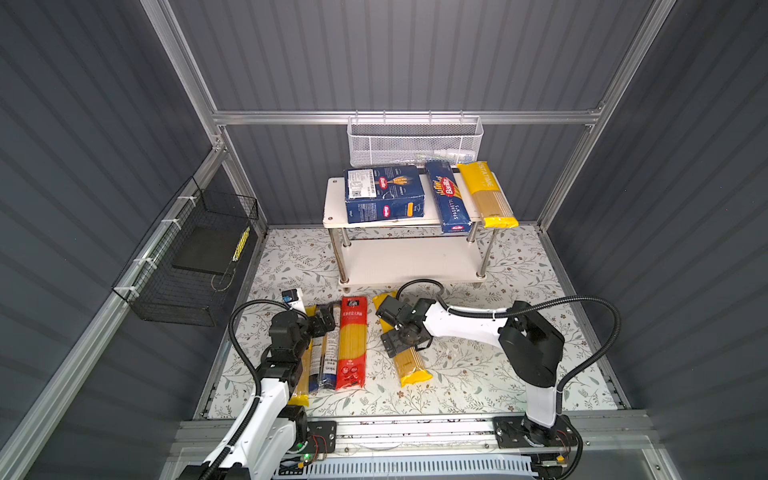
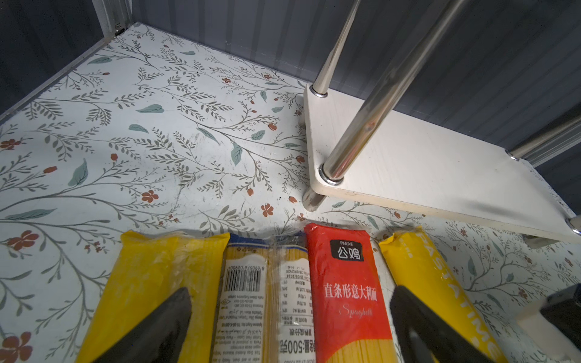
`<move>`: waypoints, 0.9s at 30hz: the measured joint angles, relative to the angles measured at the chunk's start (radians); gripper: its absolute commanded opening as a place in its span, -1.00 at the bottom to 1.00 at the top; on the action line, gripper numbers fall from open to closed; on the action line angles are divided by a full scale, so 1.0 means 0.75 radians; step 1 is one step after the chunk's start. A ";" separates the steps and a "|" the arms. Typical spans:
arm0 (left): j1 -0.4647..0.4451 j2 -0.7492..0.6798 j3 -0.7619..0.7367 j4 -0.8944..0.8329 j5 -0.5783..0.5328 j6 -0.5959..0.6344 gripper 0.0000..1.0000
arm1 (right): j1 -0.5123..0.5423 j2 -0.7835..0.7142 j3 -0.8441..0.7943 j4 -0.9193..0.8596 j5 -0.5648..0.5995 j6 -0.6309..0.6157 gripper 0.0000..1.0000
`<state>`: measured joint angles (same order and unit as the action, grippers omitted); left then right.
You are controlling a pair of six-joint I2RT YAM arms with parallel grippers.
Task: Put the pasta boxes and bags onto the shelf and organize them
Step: 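Grasp the yellow PASTATIME bag with the right gripper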
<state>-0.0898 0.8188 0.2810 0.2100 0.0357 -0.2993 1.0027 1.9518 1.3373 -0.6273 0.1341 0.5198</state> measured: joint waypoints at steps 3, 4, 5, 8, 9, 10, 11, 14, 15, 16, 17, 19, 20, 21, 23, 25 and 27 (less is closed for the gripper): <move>0.000 0.008 0.000 -0.003 0.000 0.000 1.00 | 0.003 0.017 0.000 0.010 -0.009 0.005 0.98; 0.000 0.009 0.000 -0.006 0.000 0.000 1.00 | 0.005 0.023 0.000 0.012 -0.014 0.005 0.98; 0.000 0.008 0.000 -0.007 -0.001 0.000 1.00 | 0.007 0.029 0.000 0.012 -0.017 0.005 0.98; 0.000 0.008 0.000 -0.009 -0.004 0.000 1.00 | 0.010 0.041 0.000 0.012 -0.020 0.006 0.98; 0.000 0.008 0.000 -0.009 -0.004 0.000 1.00 | 0.011 0.045 0.000 0.013 -0.020 0.013 0.98; 0.000 0.008 0.000 -0.009 -0.004 0.000 0.99 | 0.012 0.045 0.001 0.013 -0.020 0.018 0.98; 0.000 0.009 0.000 -0.009 -0.004 0.000 1.00 | 0.012 0.045 0.001 0.012 -0.020 0.024 0.98; 0.000 0.011 0.000 -0.009 -0.004 0.000 1.00 | 0.014 0.045 0.001 0.010 -0.019 0.036 0.98; 0.000 0.012 0.000 -0.009 -0.004 0.000 1.00 | 0.015 0.045 0.001 0.009 -0.018 0.040 0.98; 0.000 0.012 0.000 -0.010 -0.004 0.000 0.99 | 0.016 0.045 0.001 0.007 -0.017 0.043 0.98; 0.000 0.012 0.000 -0.009 -0.004 0.000 1.00 | 0.017 0.045 0.001 0.007 -0.016 0.046 0.98; 0.000 0.012 0.000 -0.010 -0.004 0.000 1.00 | 0.019 0.045 0.000 0.007 -0.014 0.054 0.97; 0.000 0.012 0.000 -0.009 -0.004 0.000 1.00 | 0.020 0.045 0.000 0.007 -0.014 0.056 0.96; 0.000 0.012 0.000 -0.009 -0.004 0.000 1.00 | 0.021 0.045 -0.001 0.008 -0.013 0.061 0.94; 0.000 0.012 0.000 -0.010 -0.004 0.000 1.00 | 0.022 0.044 -0.007 0.016 -0.013 0.070 0.91; 0.000 0.011 0.000 -0.009 -0.005 0.000 0.99 | 0.022 0.040 -0.016 0.030 -0.012 0.076 0.88; 0.000 0.010 0.000 -0.009 -0.008 0.000 1.00 | 0.023 0.035 -0.024 0.041 -0.008 0.081 0.80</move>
<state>-0.0898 0.8265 0.2810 0.2031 0.0299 -0.2993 1.0203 1.9781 1.3193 -0.5964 0.1280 0.5804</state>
